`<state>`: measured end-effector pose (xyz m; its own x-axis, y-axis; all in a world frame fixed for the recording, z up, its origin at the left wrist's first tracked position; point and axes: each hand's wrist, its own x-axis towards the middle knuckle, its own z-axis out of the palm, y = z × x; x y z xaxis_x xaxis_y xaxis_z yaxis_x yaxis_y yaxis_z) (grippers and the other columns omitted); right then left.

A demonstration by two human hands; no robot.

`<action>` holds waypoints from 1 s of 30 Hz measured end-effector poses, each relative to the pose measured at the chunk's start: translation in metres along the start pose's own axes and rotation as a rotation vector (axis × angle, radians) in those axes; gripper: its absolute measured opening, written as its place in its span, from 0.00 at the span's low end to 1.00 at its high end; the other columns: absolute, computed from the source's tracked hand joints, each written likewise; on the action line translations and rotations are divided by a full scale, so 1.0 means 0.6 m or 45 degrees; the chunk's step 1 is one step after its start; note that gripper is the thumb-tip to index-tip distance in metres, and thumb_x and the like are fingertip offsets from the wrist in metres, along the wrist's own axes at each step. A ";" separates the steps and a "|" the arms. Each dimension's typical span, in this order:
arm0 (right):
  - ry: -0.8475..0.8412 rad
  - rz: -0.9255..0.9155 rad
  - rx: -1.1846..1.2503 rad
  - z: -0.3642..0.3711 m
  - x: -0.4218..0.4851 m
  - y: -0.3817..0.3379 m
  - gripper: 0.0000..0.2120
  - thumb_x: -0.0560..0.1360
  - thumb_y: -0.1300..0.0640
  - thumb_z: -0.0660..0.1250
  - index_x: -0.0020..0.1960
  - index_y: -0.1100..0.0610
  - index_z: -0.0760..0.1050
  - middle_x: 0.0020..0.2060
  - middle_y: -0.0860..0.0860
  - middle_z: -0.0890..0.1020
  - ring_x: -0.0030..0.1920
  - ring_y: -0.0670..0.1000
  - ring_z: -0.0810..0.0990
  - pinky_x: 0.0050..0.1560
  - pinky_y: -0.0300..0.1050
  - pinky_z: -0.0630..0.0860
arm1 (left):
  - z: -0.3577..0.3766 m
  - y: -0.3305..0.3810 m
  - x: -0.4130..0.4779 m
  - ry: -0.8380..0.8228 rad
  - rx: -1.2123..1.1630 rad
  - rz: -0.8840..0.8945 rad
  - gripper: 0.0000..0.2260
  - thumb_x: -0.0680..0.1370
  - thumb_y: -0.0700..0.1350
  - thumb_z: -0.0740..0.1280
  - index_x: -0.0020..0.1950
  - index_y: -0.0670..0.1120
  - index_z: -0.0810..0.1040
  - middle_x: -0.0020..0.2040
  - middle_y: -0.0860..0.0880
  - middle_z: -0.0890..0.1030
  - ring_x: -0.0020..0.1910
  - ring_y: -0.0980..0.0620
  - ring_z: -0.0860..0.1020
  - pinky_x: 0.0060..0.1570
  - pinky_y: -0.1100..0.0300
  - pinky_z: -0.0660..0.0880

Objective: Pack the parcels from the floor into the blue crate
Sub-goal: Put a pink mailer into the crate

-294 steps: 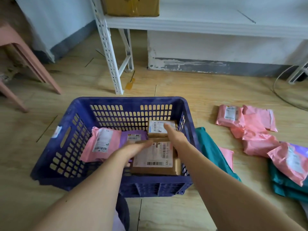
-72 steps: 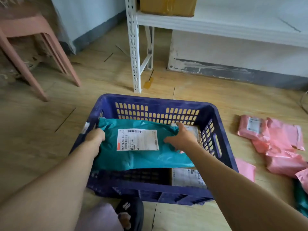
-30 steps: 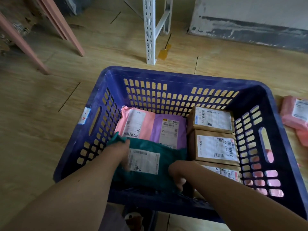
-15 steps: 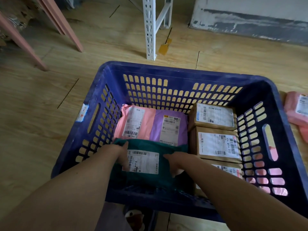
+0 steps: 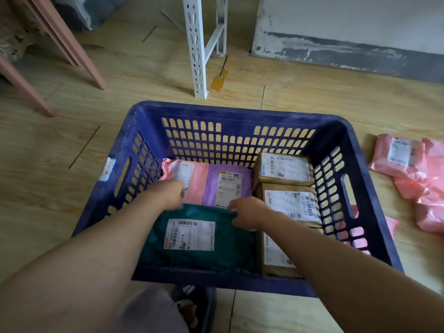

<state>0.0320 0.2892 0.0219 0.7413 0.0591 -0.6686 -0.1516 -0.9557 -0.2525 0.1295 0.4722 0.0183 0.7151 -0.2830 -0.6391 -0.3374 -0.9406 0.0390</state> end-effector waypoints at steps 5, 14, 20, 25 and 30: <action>0.389 0.084 0.279 -0.050 -0.052 0.020 0.15 0.76 0.58 0.61 0.62 0.49 0.75 0.59 0.52 0.78 0.55 0.53 0.78 0.54 0.46 0.79 | -0.061 0.080 -0.031 0.236 -0.183 0.239 0.13 0.75 0.43 0.67 0.60 0.47 0.76 0.53 0.51 0.78 0.50 0.51 0.76 0.49 0.58 0.73; 1.081 0.222 0.573 -0.102 -0.180 0.099 0.12 0.76 0.62 0.61 0.53 0.54 0.81 0.50 0.49 0.84 0.48 0.50 0.80 0.47 0.40 0.75 | -0.121 0.241 -0.098 0.686 -0.218 0.482 0.08 0.76 0.44 0.65 0.54 0.51 0.78 0.53 0.53 0.80 0.52 0.51 0.78 0.45 0.57 0.74; 1.276 0.382 0.650 -0.108 -0.258 0.195 0.12 0.73 0.65 0.61 0.47 0.56 0.82 0.42 0.50 0.83 0.41 0.50 0.78 0.37 0.37 0.70 | -0.132 0.345 -0.136 0.760 -0.242 0.681 0.09 0.77 0.44 0.63 0.56 0.50 0.79 0.55 0.51 0.80 0.53 0.50 0.77 0.44 0.59 0.70; 1.311 0.547 0.754 -0.091 -0.301 0.292 0.12 0.72 0.66 0.62 0.48 0.56 0.82 0.45 0.52 0.85 0.46 0.54 0.82 0.49 0.45 0.78 | -0.134 0.452 -0.151 0.736 -0.291 0.865 0.09 0.77 0.43 0.63 0.54 0.49 0.80 0.55 0.50 0.78 0.53 0.50 0.77 0.46 0.58 0.72; 1.233 0.732 1.014 -0.037 -0.305 0.393 0.12 0.71 0.66 0.62 0.46 0.55 0.82 0.44 0.53 0.84 0.46 0.57 0.83 0.51 0.53 0.80 | -0.098 0.567 -0.144 0.523 -0.215 1.013 0.10 0.77 0.43 0.62 0.57 0.48 0.77 0.59 0.49 0.74 0.56 0.49 0.74 0.48 0.58 0.70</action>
<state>-0.1248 0.0469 0.0999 0.5529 -0.8200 -0.1479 -0.6747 -0.3365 -0.6569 -0.0112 0.1655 0.1319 0.4825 -0.8743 -0.0527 -0.7533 -0.4449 0.4843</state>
